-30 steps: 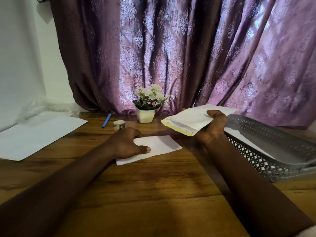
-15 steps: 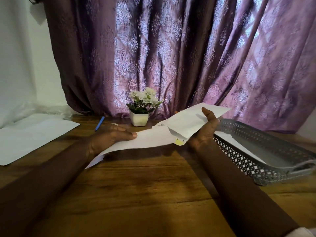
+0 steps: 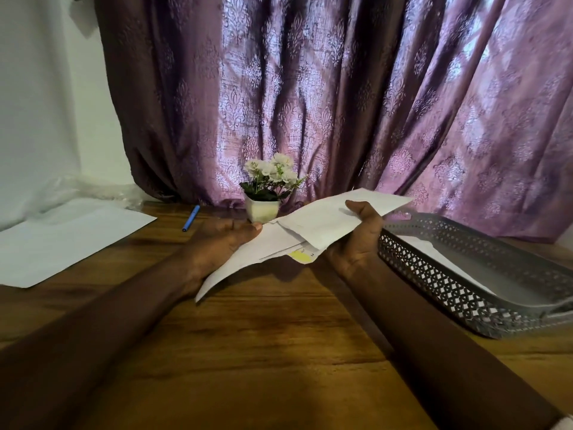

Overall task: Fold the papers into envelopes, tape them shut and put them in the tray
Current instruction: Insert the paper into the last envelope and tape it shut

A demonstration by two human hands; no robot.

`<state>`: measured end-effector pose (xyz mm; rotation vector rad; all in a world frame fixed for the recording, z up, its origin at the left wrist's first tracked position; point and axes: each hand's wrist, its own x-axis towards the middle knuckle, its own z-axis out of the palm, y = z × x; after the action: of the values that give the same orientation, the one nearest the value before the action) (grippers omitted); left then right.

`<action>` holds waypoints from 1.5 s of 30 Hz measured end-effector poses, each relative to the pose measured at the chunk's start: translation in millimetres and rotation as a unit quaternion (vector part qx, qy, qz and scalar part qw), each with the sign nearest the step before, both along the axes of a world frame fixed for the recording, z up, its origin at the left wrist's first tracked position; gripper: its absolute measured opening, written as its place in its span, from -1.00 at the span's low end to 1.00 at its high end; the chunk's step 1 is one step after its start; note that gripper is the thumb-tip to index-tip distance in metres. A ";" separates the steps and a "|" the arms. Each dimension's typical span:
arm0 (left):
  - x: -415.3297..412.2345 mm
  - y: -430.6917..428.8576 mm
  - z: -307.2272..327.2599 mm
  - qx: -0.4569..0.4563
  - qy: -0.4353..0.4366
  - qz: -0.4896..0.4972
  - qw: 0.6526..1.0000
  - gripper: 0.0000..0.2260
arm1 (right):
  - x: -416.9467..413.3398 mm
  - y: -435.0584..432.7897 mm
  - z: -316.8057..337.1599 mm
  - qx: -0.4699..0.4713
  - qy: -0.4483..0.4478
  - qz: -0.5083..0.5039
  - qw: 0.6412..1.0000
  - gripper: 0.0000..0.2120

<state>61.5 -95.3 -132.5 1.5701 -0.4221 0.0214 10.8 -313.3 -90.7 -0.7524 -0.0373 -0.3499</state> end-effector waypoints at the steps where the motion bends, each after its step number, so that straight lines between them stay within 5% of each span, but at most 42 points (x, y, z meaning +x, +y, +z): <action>1: -5.1 -5.2 2.8 0.036 -0.025 0.056 0.997 -0.69 | -1.9 4.4 -0.8 -0.003 0.008 0.015 1.000 -0.75; 3: -14.2 -11.9 8.4 0.081 -0.066 0.150 0.983 -0.73 | 1.5 12.5 -10.1 -0.004 0.025 0.027 0.999 -0.73; 5: -20.5 -10.7 14.2 0.084 -0.064 0.099 0.990 -0.68 | 1.7 16.2 -13.9 -0.006 0.032 0.036 0.999 -0.72; 10: -22.4 15.3 25.0 0.285 -0.125 0.016 0.950 -0.33 | 1.9 -0.9 0.9 0.013 0.029 -0.016 0.999 -0.79; 15: -23.1 11.4 26.4 0.019 0.067 -0.060 0.996 -0.74 | 2.8 -25.0 14.1 0.051 0.022 -0.074 0.996 -0.73; 22: -33.8 -2.4 19.6 -0.085 0.083 -0.041 0.992 -0.54 | 1.7 0.8 -2.7 0.023 0.041 -0.034 0.998 -0.82; 28: -27.3 -4.1 18.7 -0.082 0.072 0.021 0.994 -0.58 | 3.7 14.2 -7.0 -0.001 0.013 -0.009 1.000 -0.82; 34: -32.0 0.2 21.6 -0.017 0.122 -0.083 0.989 -0.33 | 0.6 6.9 4.0 -0.031 -0.016 -0.018 0.999 -0.75; 45: -28.6 -8.0 17.1 -0.037 0.070 0.039 0.996 -0.52 | -5.6 18.3 -5.6 -0.080 -0.034 0.087 0.992 -0.62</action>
<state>32.8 -103.3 -115.5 1.5050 -0.2470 -0.0117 5.1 -295.0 -96.2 -0.8881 -0.1962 -0.2073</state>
